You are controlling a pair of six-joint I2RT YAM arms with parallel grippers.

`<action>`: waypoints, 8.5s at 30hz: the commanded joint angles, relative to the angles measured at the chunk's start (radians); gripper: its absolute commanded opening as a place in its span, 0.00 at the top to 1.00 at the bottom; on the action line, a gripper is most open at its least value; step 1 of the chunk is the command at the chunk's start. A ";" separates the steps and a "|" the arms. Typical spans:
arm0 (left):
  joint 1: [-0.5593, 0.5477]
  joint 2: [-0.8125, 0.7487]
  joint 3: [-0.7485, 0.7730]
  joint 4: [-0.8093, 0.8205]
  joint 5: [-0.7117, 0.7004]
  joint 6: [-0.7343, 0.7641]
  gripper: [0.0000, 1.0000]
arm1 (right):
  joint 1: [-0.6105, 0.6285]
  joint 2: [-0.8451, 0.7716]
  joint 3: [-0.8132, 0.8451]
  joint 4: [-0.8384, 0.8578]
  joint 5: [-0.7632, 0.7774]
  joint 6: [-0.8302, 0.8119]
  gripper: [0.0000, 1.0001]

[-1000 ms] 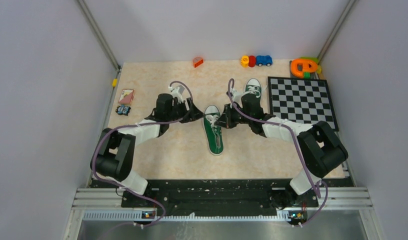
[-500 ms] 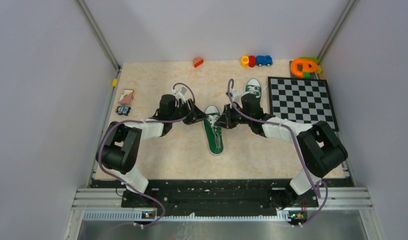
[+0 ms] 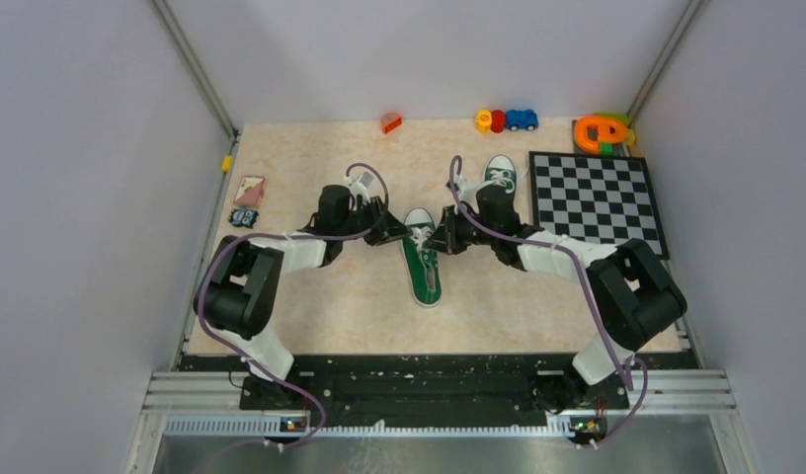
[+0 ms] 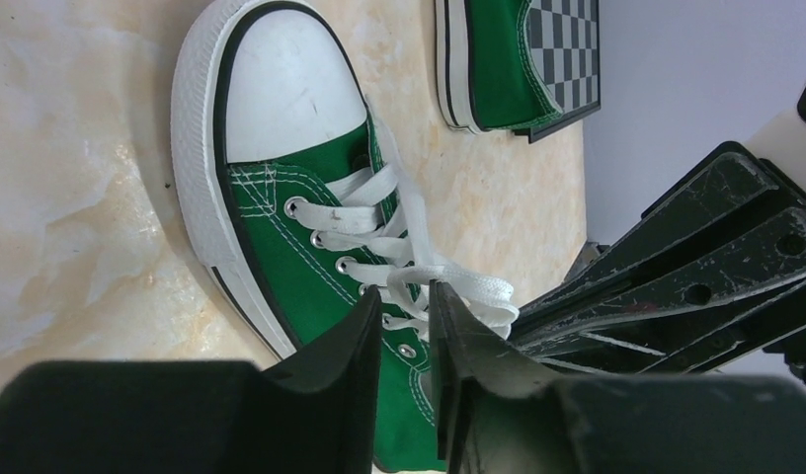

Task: Tie the shoes
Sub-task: Tie the shoelace on the shoe.

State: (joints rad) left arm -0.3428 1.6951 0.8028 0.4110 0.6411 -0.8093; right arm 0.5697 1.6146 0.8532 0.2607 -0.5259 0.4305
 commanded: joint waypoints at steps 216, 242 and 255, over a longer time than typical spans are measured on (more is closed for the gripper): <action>-0.176 -0.077 0.156 -0.406 -0.303 0.364 0.94 | 0.012 -0.247 0.140 -0.572 0.359 -0.103 1.00; -0.197 -0.041 0.206 -0.452 -0.310 0.401 0.95 | -0.004 -0.296 -0.002 -0.506 0.141 -0.087 1.00; -0.196 -0.028 0.202 -0.439 -0.298 0.418 0.99 | -0.082 -0.276 -0.032 -0.378 0.107 -0.027 0.56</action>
State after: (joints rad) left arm -0.5377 1.6630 0.9779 -0.0483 0.3397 -0.4126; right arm 0.5495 1.3773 0.8200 -0.2264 -0.4385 0.3653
